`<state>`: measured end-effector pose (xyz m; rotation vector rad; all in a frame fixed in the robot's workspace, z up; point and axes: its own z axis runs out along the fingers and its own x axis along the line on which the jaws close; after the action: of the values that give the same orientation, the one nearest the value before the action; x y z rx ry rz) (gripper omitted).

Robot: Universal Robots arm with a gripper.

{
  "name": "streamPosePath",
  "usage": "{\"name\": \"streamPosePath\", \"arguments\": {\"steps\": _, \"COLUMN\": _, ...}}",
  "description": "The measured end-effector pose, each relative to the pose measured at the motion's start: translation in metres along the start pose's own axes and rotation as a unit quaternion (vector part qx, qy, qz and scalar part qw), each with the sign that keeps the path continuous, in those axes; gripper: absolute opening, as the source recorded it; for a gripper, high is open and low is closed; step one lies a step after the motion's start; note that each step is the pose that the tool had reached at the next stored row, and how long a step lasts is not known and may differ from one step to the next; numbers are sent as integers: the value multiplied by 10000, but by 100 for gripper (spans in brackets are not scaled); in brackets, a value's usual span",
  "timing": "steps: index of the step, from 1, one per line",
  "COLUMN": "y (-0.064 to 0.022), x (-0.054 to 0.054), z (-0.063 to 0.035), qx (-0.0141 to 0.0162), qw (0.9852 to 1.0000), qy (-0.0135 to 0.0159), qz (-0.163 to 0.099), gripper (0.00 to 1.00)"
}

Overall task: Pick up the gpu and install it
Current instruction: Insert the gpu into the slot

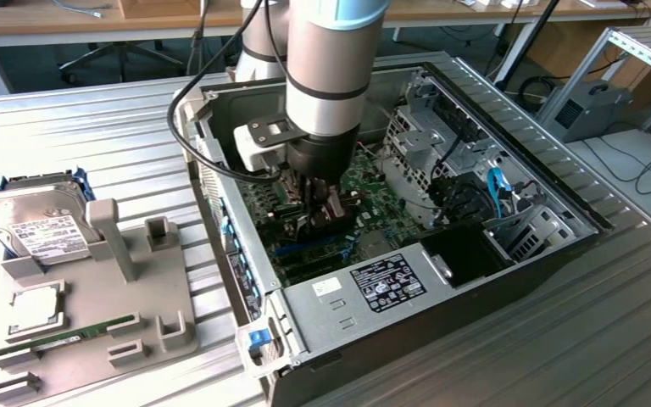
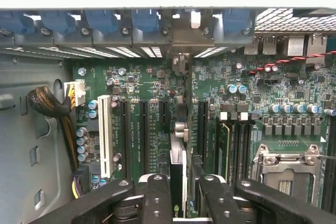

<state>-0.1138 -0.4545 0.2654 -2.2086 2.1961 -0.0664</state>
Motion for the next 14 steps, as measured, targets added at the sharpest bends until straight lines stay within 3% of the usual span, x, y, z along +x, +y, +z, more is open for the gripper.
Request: {"name": "streamPosePath", "arguments": {"steps": 14, "y": 10, "x": -14, "z": 14, "qx": 0, "qw": 10000, "qy": -10, "qz": -5, "gripper": 26}}
